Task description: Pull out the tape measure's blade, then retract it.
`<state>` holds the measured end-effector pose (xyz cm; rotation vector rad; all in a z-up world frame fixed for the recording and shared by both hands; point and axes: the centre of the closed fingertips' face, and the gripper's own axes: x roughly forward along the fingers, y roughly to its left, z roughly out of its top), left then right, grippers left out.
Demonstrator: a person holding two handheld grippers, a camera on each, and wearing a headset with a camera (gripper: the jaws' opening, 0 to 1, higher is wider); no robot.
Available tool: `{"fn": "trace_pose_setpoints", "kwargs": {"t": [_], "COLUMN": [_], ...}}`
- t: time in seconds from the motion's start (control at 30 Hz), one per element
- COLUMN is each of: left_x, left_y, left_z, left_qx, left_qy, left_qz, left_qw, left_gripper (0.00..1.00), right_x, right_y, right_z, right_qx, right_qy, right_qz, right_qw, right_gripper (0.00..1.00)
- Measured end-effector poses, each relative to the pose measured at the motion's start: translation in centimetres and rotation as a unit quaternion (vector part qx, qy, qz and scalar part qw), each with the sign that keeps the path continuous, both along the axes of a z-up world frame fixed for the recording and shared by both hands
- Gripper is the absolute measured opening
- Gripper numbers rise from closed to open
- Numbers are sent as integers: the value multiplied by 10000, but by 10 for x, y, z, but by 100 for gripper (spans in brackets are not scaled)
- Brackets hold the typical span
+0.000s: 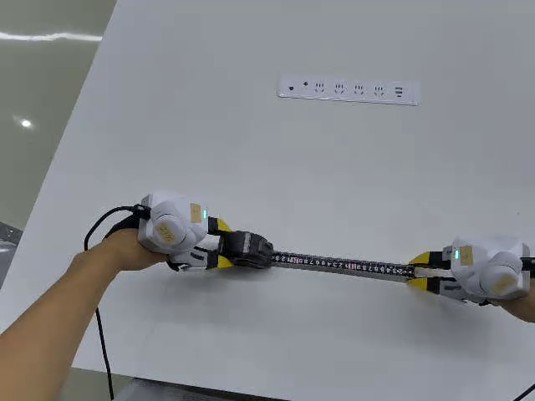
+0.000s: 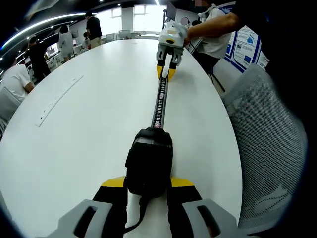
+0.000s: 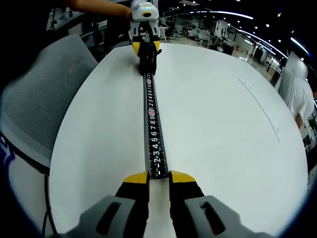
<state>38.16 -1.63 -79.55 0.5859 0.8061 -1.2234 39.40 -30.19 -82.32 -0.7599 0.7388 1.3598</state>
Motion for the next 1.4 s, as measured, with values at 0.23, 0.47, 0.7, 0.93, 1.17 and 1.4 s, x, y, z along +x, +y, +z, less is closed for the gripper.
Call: {"fn": "trace_pose_setpoints", "kwargs": {"t": [0.23,0.47,0.7,0.93,1.17,1.4], "left_x": [0,2,-1,-13,-26,-45], "left_y": [0,1,14,28,35,33], "left_z": [1,7,12,12,17,21], "left_qx": [16,-119,-159,-245,-442,-804], "left_qy": [32,-40,-93,-43,-76,-106], "left_qz": [27,174,388,737,1147,1692], "left_qw": [10000,9998,9991,9970,9924,9822], "left_gripper": [28,32,37,42,47,54], "right_x": [-1,-1,-3,-6,-10,-18], "right_y": [0,0,-6,-17,-25,-21], "right_z": [-1,-2,0,3,10,26], "right_qx": [-87,-77,-107,-29,187,636], "right_qy": [-51,-103,-207,-259,-278,-270], "right_qz": [43,-35,-154,-433,-889,-1429], "right_qw": [9999,9999,9996,9987,9955,9873], "right_gripper": [14,18,24,29,34,42]}}
